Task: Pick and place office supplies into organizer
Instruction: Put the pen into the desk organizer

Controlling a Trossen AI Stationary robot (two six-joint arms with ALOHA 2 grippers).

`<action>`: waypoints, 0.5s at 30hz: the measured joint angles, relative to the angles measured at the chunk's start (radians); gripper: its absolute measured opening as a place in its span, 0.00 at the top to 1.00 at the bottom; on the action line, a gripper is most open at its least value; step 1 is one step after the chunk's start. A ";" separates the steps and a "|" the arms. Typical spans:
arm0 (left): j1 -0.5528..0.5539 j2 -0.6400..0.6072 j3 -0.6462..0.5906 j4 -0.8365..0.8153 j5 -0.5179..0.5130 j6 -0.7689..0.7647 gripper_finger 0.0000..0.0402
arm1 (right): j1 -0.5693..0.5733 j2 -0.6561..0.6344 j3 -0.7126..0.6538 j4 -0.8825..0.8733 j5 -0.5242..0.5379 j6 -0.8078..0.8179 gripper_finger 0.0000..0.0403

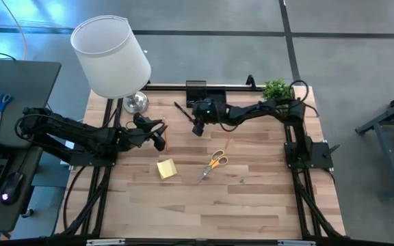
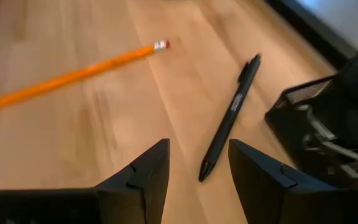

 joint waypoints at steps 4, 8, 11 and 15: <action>0.000 0.000 0.000 0.000 0.008 0.002 0.59 | 0.000 0.056 0.093 -0.123 0.035 -0.005 0.60; 0.000 0.000 0.000 -0.001 0.017 0.008 0.59 | 0.000 0.089 0.178 -0.237 0.082 -0.008 0.60; 0.000 0.000 0.000 0.000 0.018 0.008 0.59 | 0.000 0.112 0.228 -0.291 0.085 0.000 0.60; 0.000 0.000 0.000 0.000 0.026 0.008 0.59 | 0.000 0.120 0.265 -0.363 0.096 0.003 0.60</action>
